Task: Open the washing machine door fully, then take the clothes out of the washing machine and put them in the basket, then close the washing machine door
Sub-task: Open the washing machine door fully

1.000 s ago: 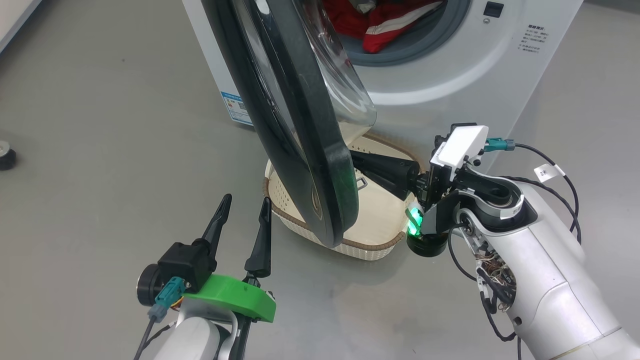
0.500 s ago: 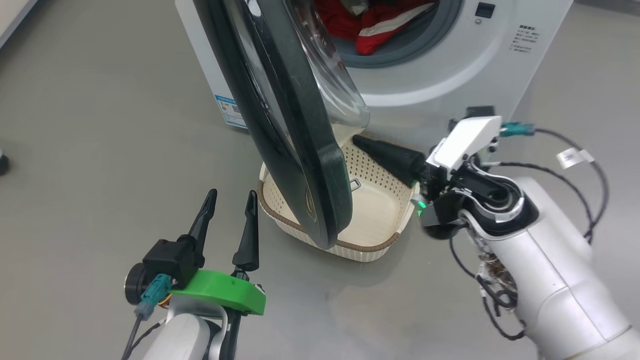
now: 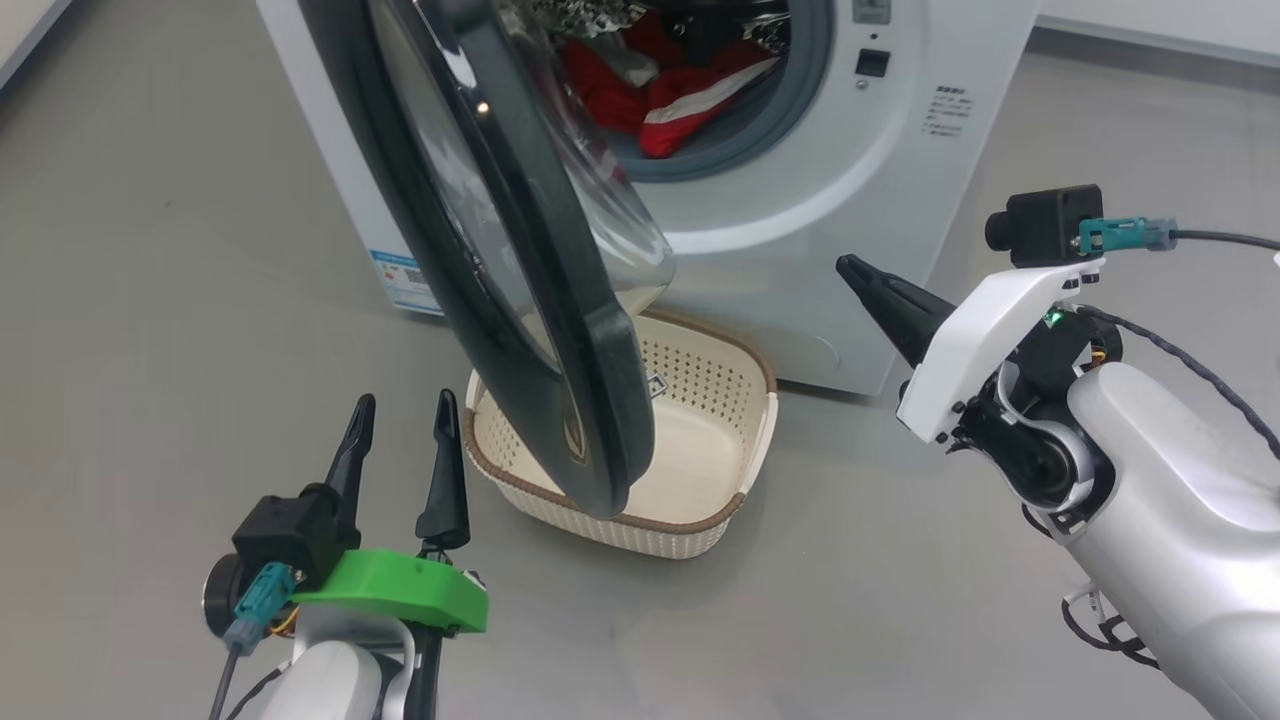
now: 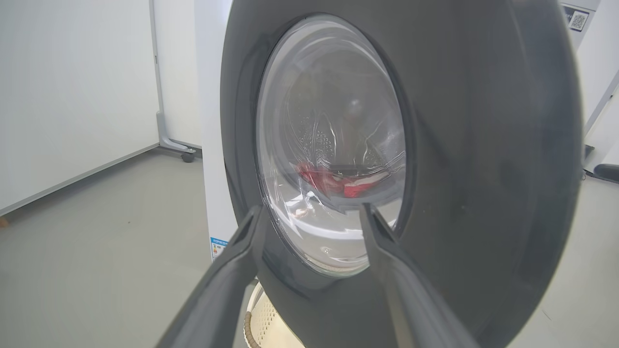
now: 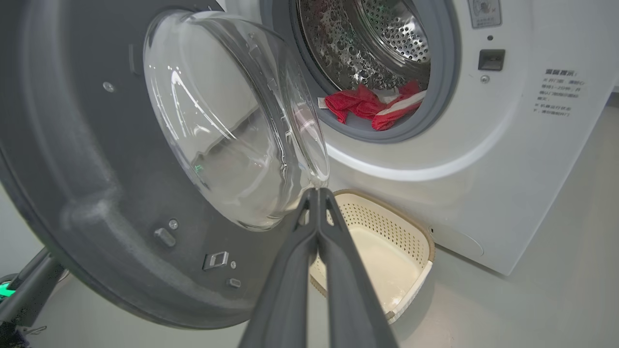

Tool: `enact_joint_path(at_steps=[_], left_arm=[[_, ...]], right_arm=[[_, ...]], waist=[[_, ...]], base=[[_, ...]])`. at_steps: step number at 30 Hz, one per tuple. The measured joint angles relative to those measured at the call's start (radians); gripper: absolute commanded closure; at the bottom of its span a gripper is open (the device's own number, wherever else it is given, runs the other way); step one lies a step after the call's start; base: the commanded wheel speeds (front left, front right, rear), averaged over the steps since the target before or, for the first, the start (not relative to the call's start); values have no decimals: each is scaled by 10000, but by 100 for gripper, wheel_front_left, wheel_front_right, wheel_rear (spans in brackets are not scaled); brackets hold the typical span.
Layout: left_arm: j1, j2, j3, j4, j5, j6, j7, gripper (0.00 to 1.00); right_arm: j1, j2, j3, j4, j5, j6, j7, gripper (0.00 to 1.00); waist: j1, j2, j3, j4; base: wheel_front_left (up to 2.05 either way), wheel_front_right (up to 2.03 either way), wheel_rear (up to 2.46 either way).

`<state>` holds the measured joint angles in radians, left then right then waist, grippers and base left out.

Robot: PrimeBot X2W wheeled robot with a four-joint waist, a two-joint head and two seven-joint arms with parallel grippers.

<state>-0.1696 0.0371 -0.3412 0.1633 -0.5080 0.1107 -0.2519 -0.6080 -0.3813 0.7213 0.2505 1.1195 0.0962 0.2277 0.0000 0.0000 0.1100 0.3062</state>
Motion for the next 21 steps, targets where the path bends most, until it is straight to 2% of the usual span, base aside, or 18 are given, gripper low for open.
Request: enact_joint_path(at_steps=[5, 7, 10, 18, 21], left_arm=[[277, 4, 217, 6, 69, 0, 0, 0], [357, 4, 257, 6, 73, 0, 0, 0], [492, 6, 301, 8, 82, 0, 0, 0], [796, 10, 449, 0, 203, 0, 0, 0], [895, 10, 474, -2, 261, -2, 0, 0]], right_arm=[[64, -284, 548, -224, -1511, -29, -941, 100], [160, -481, 696, -255, -2111, -184, -1294, 100], [506, -756, 706, -238, -2690, -600, -1843, 100], [1748, -972, 159, -109, -3060, -1950, -3229, 100], [2281, -1012, -81, -82, -3066, -2132, -3714, 100]], waist=[[0, 0, -275, -354], [0, 0, -379, -494], [0, 0, -527, -690], [0, 0, -821, -1171], [0, 0, -901, -1313]], base=[[0, 0, 0], [0, 0, 0], [0, 0, 0], [0, 0, 0], [0, 0, 0]])
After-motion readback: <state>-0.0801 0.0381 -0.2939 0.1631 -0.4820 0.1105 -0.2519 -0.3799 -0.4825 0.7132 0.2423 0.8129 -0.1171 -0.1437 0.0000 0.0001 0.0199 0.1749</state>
